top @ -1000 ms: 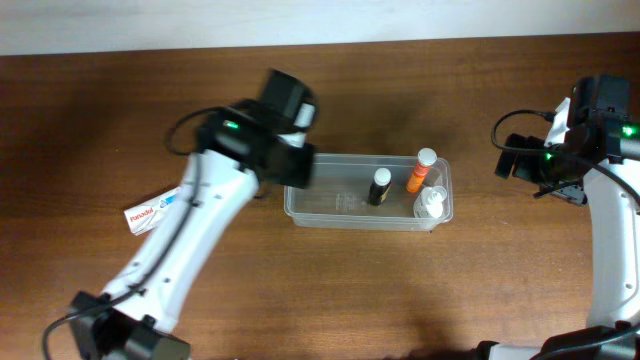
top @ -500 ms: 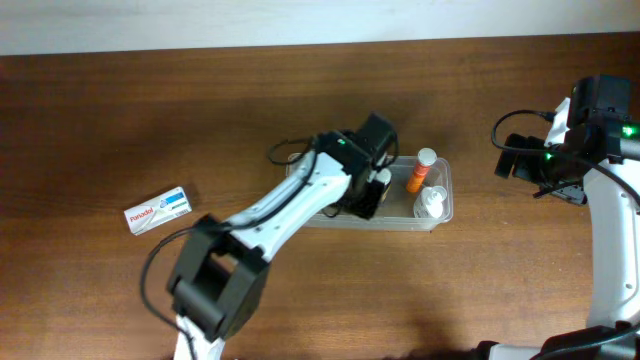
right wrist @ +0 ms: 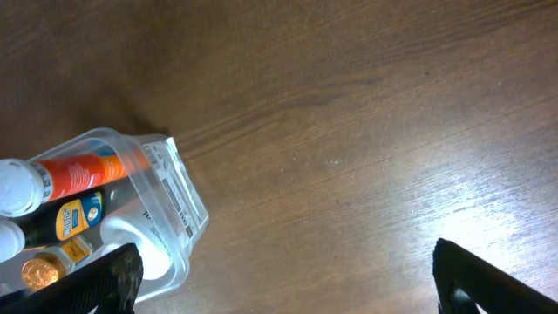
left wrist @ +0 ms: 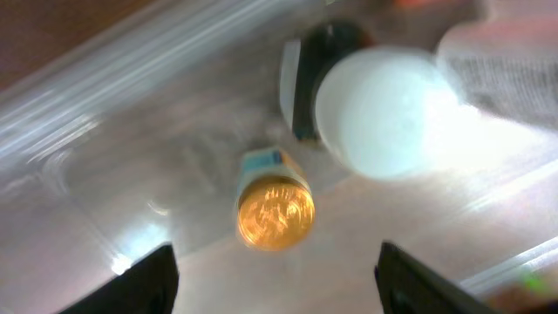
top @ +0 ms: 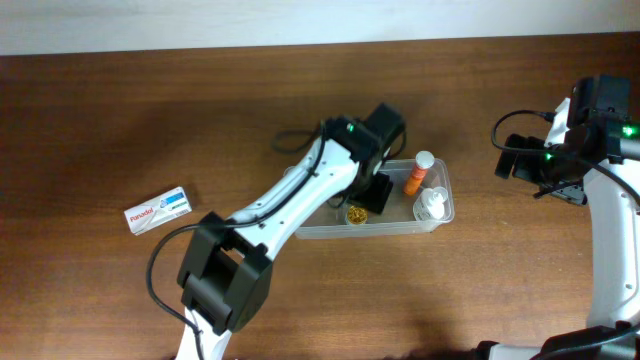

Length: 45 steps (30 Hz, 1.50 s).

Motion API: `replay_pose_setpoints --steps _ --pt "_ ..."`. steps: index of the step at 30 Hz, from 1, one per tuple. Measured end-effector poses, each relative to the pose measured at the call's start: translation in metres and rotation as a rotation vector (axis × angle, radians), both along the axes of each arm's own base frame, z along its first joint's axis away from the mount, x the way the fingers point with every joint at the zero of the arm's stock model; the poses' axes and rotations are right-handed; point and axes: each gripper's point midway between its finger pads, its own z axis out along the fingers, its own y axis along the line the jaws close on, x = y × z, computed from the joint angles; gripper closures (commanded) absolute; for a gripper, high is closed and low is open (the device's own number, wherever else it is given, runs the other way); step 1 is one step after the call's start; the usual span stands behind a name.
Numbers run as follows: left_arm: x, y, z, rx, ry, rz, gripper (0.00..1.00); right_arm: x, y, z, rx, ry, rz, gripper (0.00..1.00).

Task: Pack container
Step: 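Carry the gold jar into the container beside the dark bottle, then move the left gripper to the Panadol box and grasp it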

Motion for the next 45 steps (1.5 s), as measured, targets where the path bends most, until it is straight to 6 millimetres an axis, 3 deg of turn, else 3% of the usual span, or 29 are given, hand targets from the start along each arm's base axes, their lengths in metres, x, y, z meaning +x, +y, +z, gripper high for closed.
replay_pose_setpoints --steps 4,8,12,13,14,18,22,26,36,45 --pt "0.02 0.011 0.055 0.012 -0.099 0.029 0.16 0.0 0.0 0.0 0.0 0.001 0.0 0.02" --pt "0.041 0.052 0.101 0.008 -0.169 0.121 0.15 0.0 0.0 0.0 0.0 0.001 0.0 0.02" --pt "0.058 0.136 0.127 0.045 -0.171 0.307 0.14 0.0 0.0 0.0 0.0 0.001 0.001 0.02" --pt "0.061 0.158 0.131 0.055 -0.167 0.361 0.07 0.0 0.0 0.0 0.0 0.001 0.001 0.02" --pt "0.066 0.184 0.134 0.065 -0.164 0.428 0.01 0.0 0.0 0.0 0.0 0.0 0.001 0.02" --pt "0.083 0.274 0.135 0.087 -0.161 0.701 0.01 0.0 0.0 0.0 0.0 0.001 0.001 0.02" --pt "0.082 0.343 0.118 0.132 -0.127 0.835 0.01 0.0 0.0 0.0 0.0 0.001 0.002 0.02" --pt "0.068 0.376 0.086 0.204 -0.045 0.75 0.01 0.0 0.0 0.0 -0.001 0.001 0.003 0.02" --pt "0.031 0.38 0.005 0.224 0.147 0.281 0.01 0.0 0.0 0.0 -0.001 0.001 0.004 0.02" --pt "0.03 0.403 -0.045 0.307 0.113 0.1 0.01 0.0 0.0 0.0 -0.001 0.001 0.004 0.02"
